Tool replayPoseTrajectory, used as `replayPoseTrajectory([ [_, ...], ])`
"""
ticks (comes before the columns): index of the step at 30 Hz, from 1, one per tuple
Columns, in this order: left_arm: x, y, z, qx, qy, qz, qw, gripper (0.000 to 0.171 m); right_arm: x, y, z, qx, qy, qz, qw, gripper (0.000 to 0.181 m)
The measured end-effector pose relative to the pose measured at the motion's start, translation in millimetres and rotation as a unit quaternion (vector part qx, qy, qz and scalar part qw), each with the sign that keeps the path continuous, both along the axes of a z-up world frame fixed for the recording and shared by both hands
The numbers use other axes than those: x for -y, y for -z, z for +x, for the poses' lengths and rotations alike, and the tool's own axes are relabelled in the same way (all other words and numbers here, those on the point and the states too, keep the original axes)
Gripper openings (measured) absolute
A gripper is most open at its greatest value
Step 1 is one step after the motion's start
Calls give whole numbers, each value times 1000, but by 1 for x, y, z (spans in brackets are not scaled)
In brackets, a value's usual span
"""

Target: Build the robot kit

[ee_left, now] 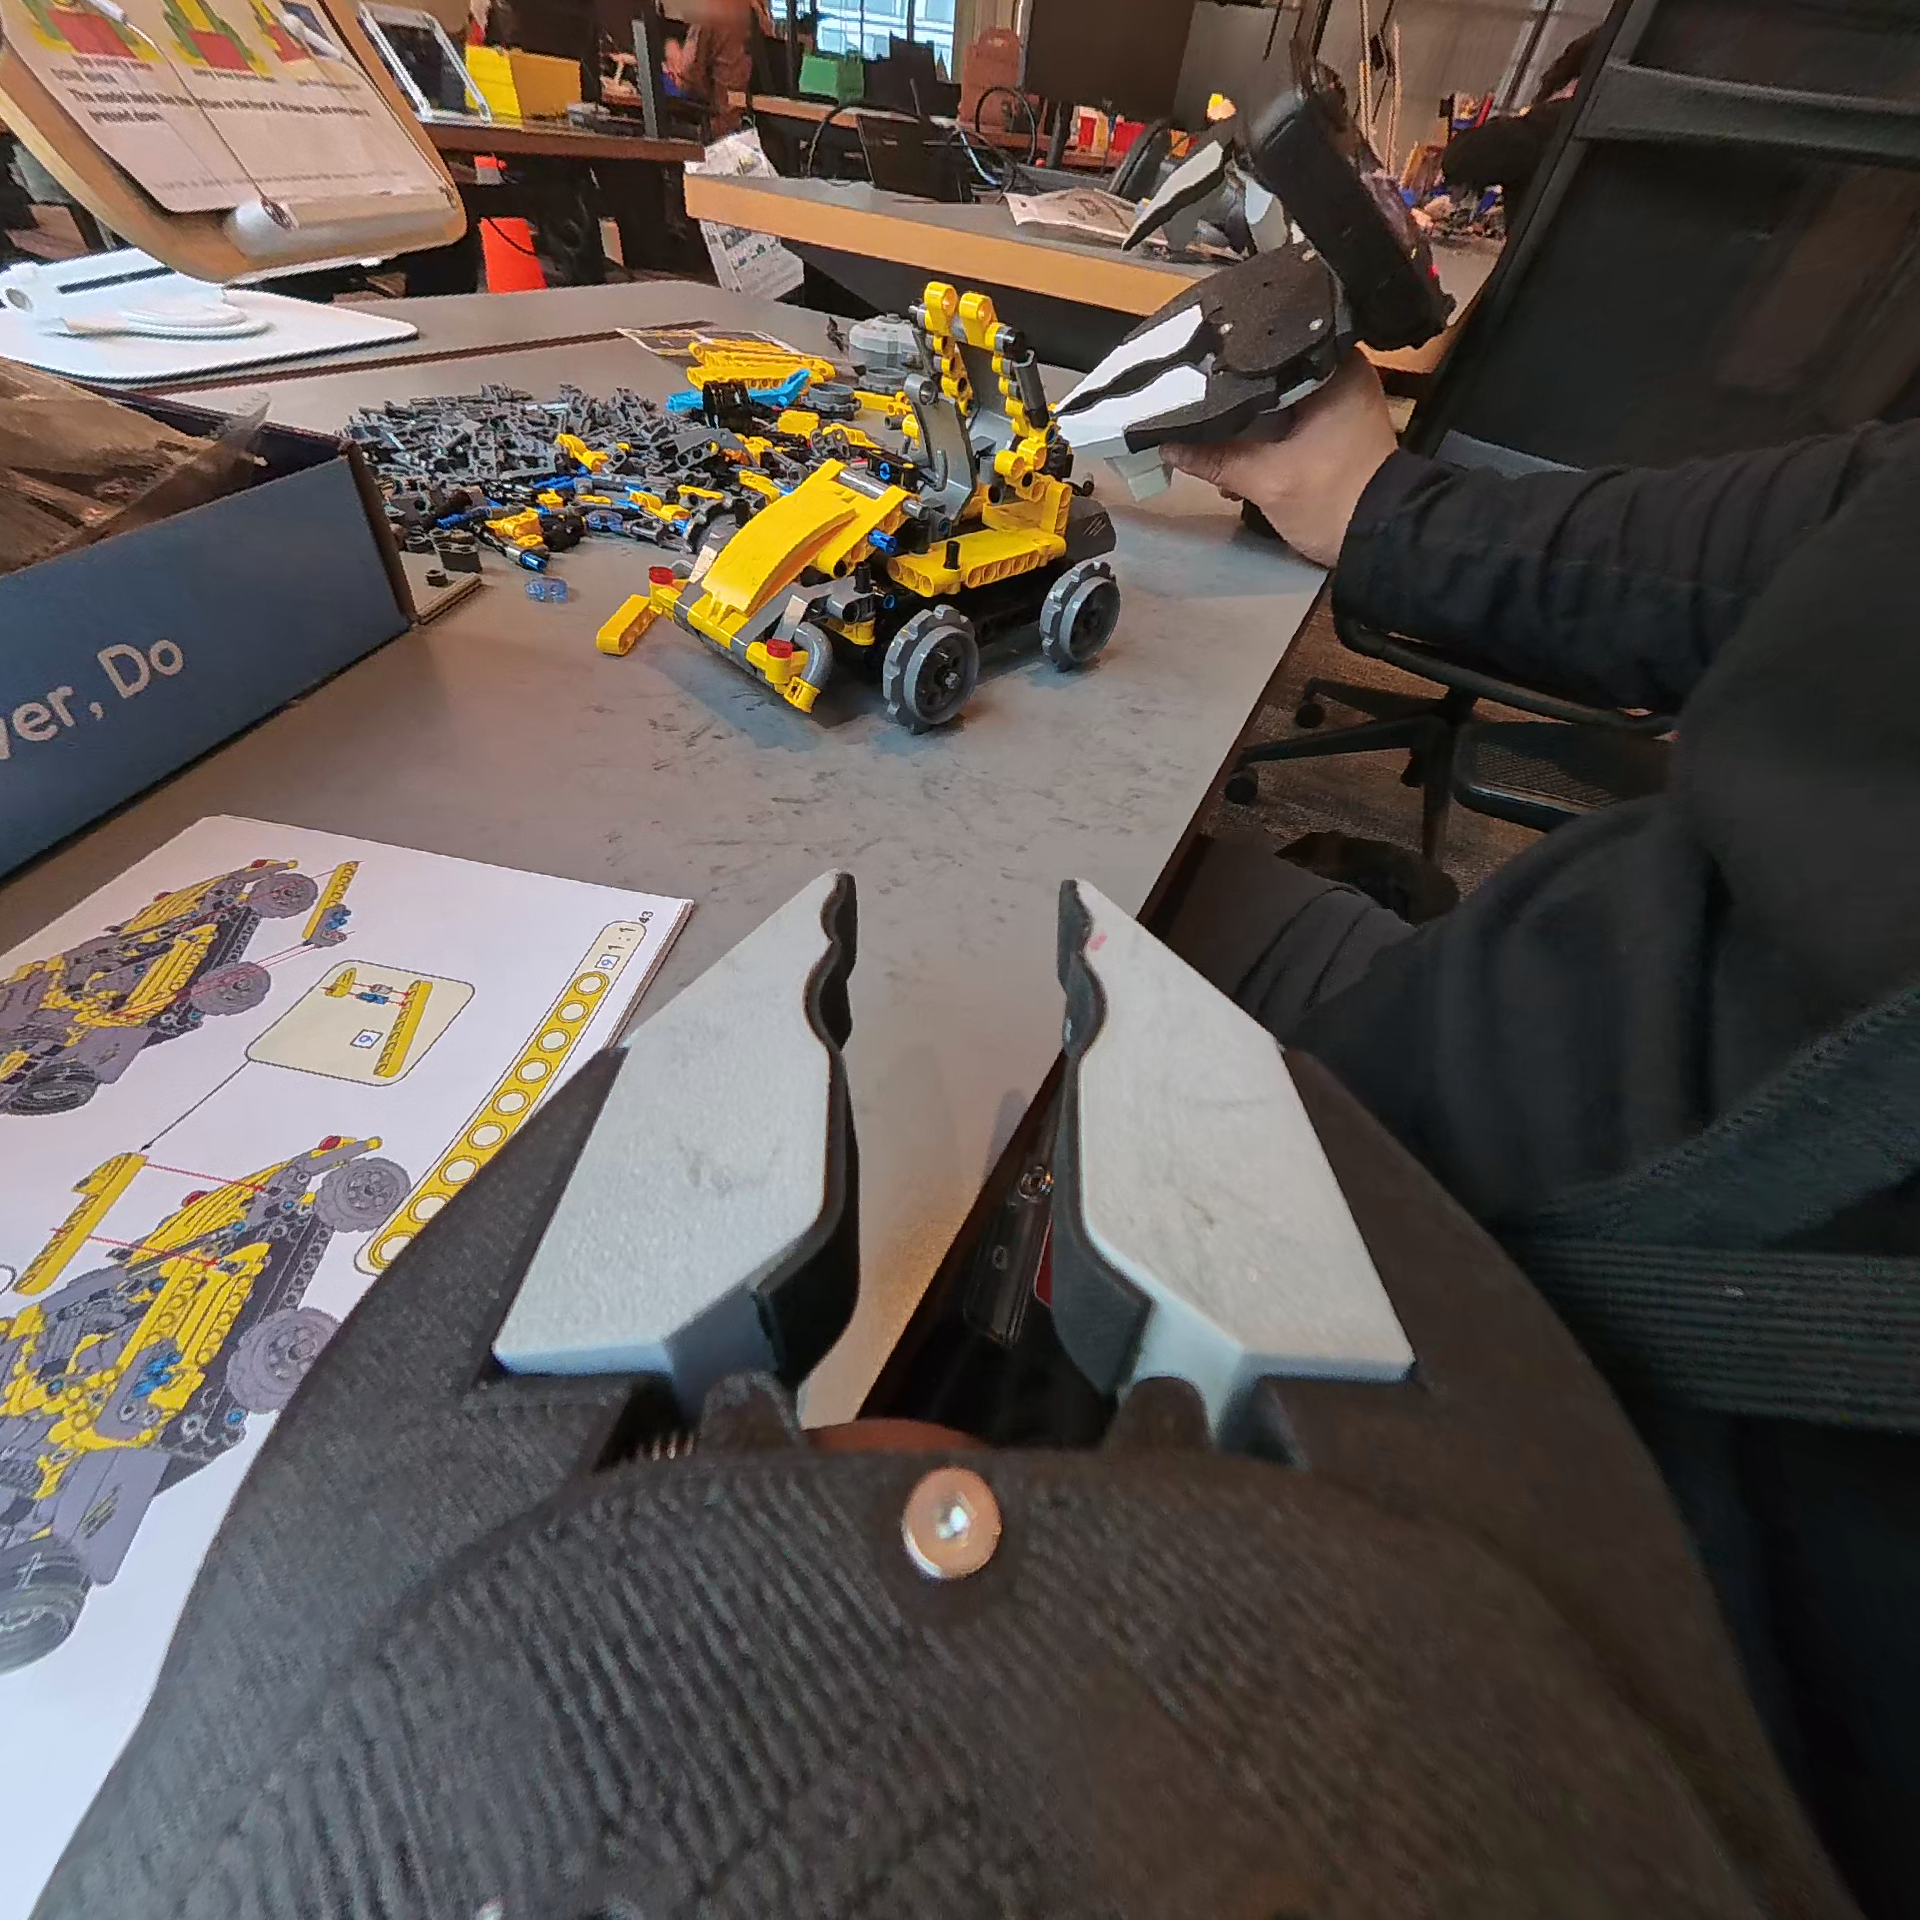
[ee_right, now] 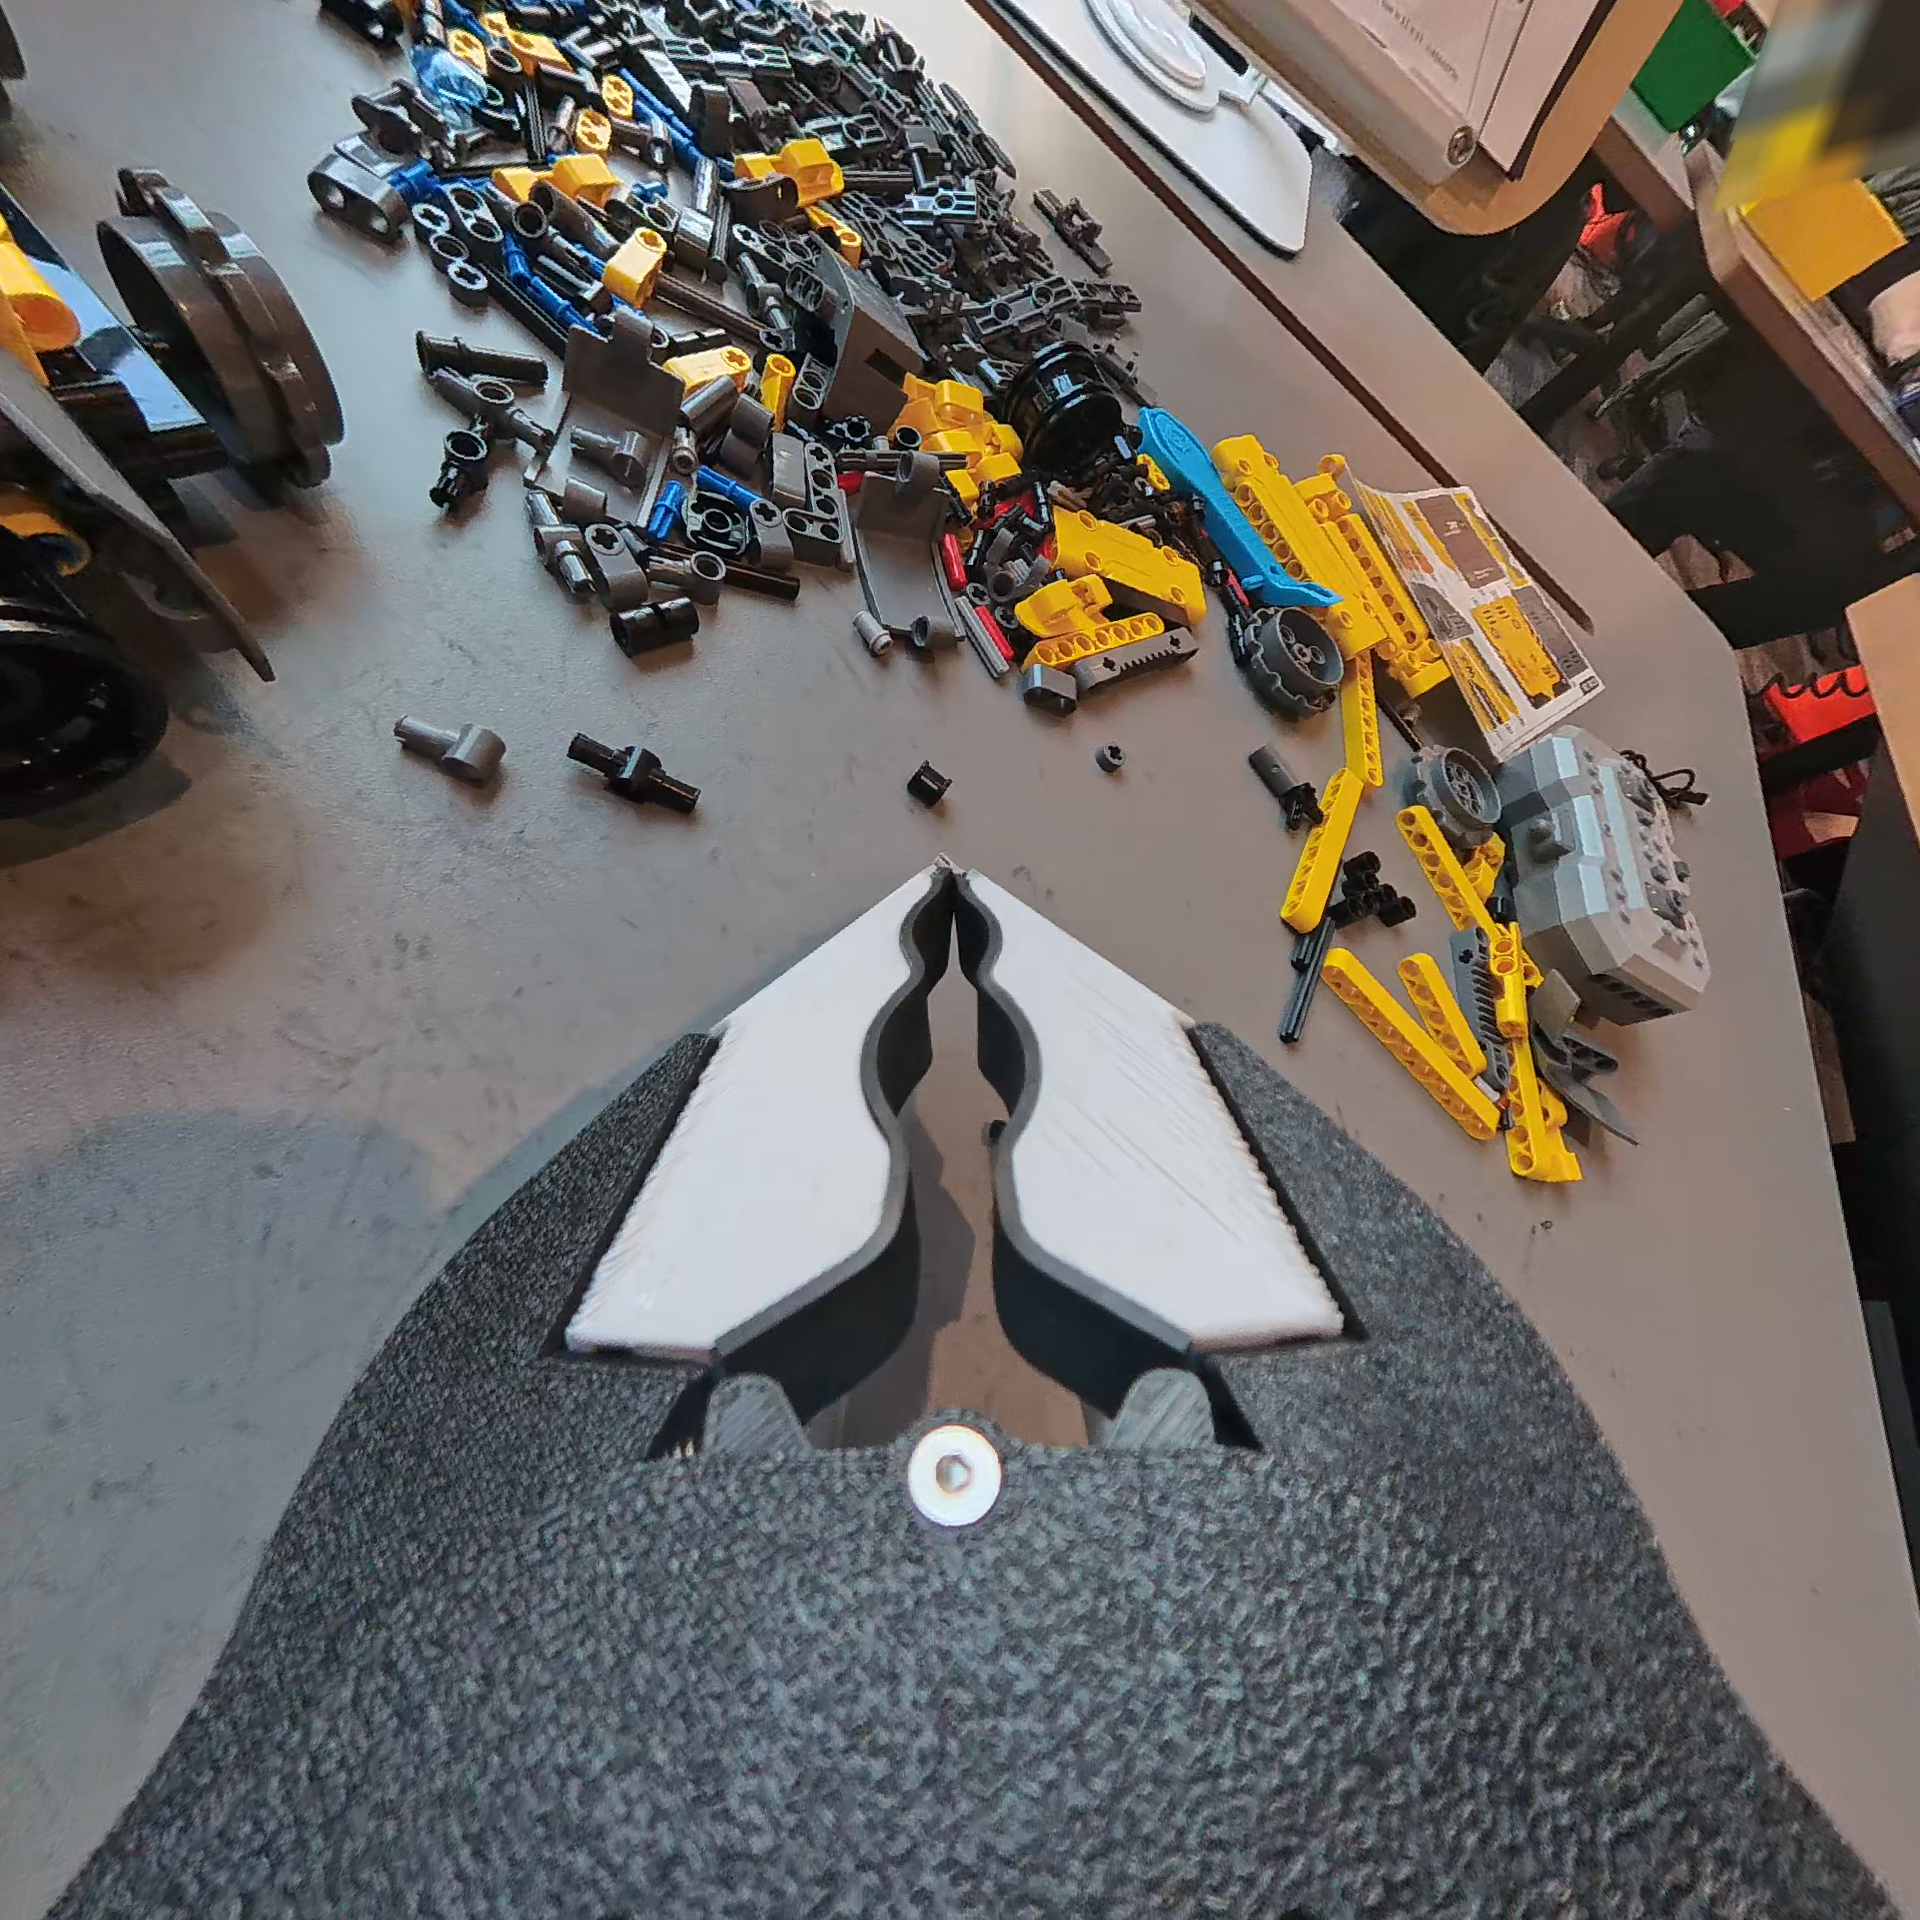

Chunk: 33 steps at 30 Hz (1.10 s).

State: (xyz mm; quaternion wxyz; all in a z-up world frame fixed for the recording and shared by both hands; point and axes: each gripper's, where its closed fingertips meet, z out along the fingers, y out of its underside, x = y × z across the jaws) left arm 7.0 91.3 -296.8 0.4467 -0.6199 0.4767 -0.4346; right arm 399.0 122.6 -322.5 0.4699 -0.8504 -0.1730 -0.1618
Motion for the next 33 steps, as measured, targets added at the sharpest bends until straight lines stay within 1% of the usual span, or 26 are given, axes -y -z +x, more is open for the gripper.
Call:
replayPoseTrajectory([
  [6,-2,-7,0,25,3,-40,999,36,0,-2,0,-4,0,6,1000,0],
  [8,7,-21,6,49,37,-68,996,35,1,-4,-1,-5,-3,12,1000,0],
  [10,15,-45,13,61,76,-93,991,34,1,-4,-2,-7,-6,11,1000,0],
  [11,18,-62,16,62,105,-98,988,33,1,-3,-3,-6,-9,11,1000,0],
  [13,19,-101,30,56,147,-102,982,32,1,-3,-6,-4,-17,10,1000,0],
  [15,26,-143,56,43,196,-119,972,30,1,-3,-7,-2,-21,9,1000,0],
  [17,49,-180,89,23,258,-135,956,25,1,-4,-8,-2,-23,12,1000,0],
  [18,64,-192,106,10,285,-134,949,25,1,-4,-8,-1,-23,14,1000,0],
  [20,99,-205,135,-12,334,-110,936,24,1,-3,-7,0,-21,10,1000,0],
  [22,132,-212,156,-7,365,-99,926,25,1,-1,-7,-1,-21,5,1000,0],
  [24,160,-215,163,11,400,-112,910,26,1,-1,-7,-2,-20,5,1000,0],
  [26,170,-210,159,42,411,-137,900,26,1,-2,-7,-2,-19,6,1000,0],
  [28,160,-191,150,39,395,-183,899,27,1,-3,-7,0,-19,12,1000,0],
  [30,135,-166,140,24,360,-235,902,35,1,-3,-7,-1,-19,12,1000,0],
  [31,118,-154,136,25,329,-251,910,35,1,-3,-6,-3,-18,11,1000,0],
  [33,89,-129,124,22,276,-253,927,35,1,-4,-6,-2,-17,14,1000,0],
])
